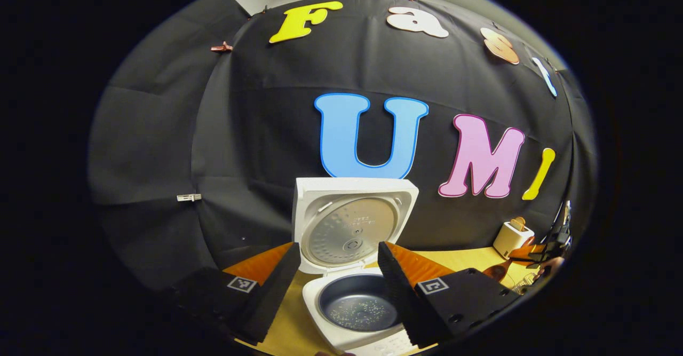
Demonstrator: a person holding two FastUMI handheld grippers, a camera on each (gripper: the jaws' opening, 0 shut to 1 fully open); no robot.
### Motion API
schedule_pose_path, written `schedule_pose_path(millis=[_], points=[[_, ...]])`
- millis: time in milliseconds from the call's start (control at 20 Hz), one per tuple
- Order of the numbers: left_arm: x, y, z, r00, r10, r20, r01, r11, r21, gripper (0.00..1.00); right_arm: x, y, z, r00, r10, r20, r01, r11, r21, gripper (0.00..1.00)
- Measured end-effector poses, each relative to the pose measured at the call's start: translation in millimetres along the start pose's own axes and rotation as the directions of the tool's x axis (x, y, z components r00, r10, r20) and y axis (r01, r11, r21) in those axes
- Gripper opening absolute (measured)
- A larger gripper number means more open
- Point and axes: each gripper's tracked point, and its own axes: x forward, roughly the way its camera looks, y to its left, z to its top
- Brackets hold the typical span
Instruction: Close the left gripper, press the button to open the rice cooker; take a wooden spoon from the chopstick holder with the right hand, scoop a spoonful of rice and pour it into the rice cooker, then put the wooden spoon back into the chopstick holder.
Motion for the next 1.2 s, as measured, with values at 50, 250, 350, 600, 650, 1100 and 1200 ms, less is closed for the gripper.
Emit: schedule_pose_path(millis=[50,250,350,600,650,1100,1200], points=[[-3,2,0,1.000,0.002,0.003,-0.002,1.000,0.000,0.93,-1,21,1,1.000,0.032,0.000,-0.032,0.999,0.009,0.15],[-14,14,-2,1.000,0.024,0.012,-0.024,1.000,-0.011,0.93,4,90,-11,0.990,0.140,-0.024,-0.140,0.990,0.000,0.15],[-19,22,-4,0.999,0.040,0.011,-0.039,0.999,-0.019,0.93,5,120,-26,0.982,0.185,-0.045,-0.185,0.983,0.005,0.15],[-34,44,-7,0.997,0.082,0.010,-0.082,0.996,-0.020,0.93,19,171,-78,0.963,0.251,-0.103,-0.255,0.967,-0.025,0.15],[-37,49,-8,0.996,0.090,0.009,-0.089,0.996,-0.024,0.93,23,180,-88,0.960,0.258,-0.112,-0.265,0.963,-0.049,0.15],[-48,75,-12,0.989,0.148,0.015,-0.148,0.989,-0.028,0.93,34,240,-155,0.930,0.312,-0.195,-0.364,0.857,-0.364,0.15],[-49,79,-15,0.988,0.155,0.015,-0.154,0.987,-0.037,0.93,32,243,-167,0.929,0.307,-0.208,-0.369,0.813,-0.450,0.15]])
